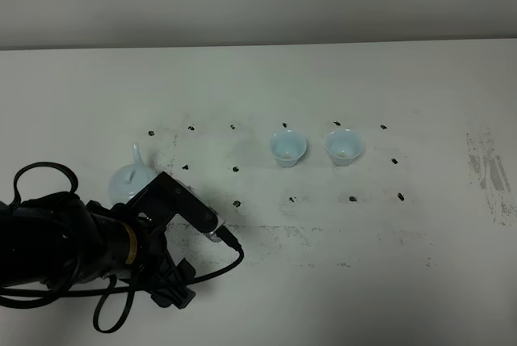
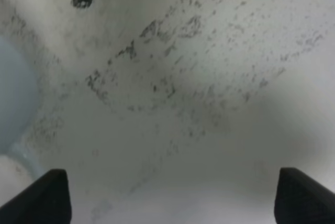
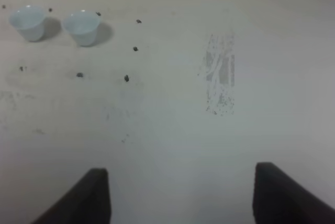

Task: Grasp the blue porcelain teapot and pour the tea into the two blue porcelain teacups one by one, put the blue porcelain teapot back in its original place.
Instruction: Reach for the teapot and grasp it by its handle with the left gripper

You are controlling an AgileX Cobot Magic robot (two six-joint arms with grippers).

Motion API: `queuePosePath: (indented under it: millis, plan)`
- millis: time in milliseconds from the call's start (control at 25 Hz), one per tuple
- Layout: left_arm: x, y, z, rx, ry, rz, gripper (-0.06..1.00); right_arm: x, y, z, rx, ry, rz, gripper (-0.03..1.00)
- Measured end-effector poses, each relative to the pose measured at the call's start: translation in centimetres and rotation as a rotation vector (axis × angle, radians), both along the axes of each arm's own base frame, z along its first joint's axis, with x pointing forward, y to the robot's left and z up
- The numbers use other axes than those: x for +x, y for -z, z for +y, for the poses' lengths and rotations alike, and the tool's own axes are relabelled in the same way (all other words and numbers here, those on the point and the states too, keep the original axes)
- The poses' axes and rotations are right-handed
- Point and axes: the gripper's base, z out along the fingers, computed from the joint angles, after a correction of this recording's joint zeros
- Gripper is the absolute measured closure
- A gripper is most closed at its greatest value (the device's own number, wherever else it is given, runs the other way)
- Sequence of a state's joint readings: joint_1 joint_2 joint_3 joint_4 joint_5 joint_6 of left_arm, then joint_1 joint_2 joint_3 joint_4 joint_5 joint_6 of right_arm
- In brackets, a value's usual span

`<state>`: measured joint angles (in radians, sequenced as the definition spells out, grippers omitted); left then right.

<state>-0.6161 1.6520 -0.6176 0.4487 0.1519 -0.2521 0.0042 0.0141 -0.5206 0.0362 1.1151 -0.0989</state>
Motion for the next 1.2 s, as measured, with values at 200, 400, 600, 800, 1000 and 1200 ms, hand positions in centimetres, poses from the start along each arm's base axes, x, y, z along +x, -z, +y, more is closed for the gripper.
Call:
queuePosePath:
  millis: [200, 400, 600, 800, 1000, 1200]
  plan:
    - [0.0, 0.0, 0.0, -0.007, -0.031, 0.007, 0.19, 0.0, 0.0, 0.0, 0.000, 0.000, 0.000, 0.41]
    - [-0.1, 0.0, 0.1, -0.004, -0.039, 0.011, 0.19, 0.0, 0.0, 0.0, 0.000, 0.000, 0.000, 0.41]
    - [-0.2, -0.1, -0.6, -0.011, 0.052, -0.018, 0.19, 0.0, 0.0, 0.0, 0.000, 0.000, 0.000, 0.41]
    - [0.0, -0.3, -1.4, -0.039, 0.162, -0.075, 0.19, 0.0, 0.0, 0.0, 0.000, 0.000, 0.000, 0.41]
    - [0.1, -0.4, -1.5, -0.026, 0.213, -0.095, 0.19, 0.0, 0.0, 0.0, 0.000, 0.000, 0.000, 0.41]
    - [0.1, -0.3, -1.3, 0.023, 0.277, -0.105, 0.19, 0.0, 0.0, 0.0, 0.000, 0.000, 0.000, 0.41]
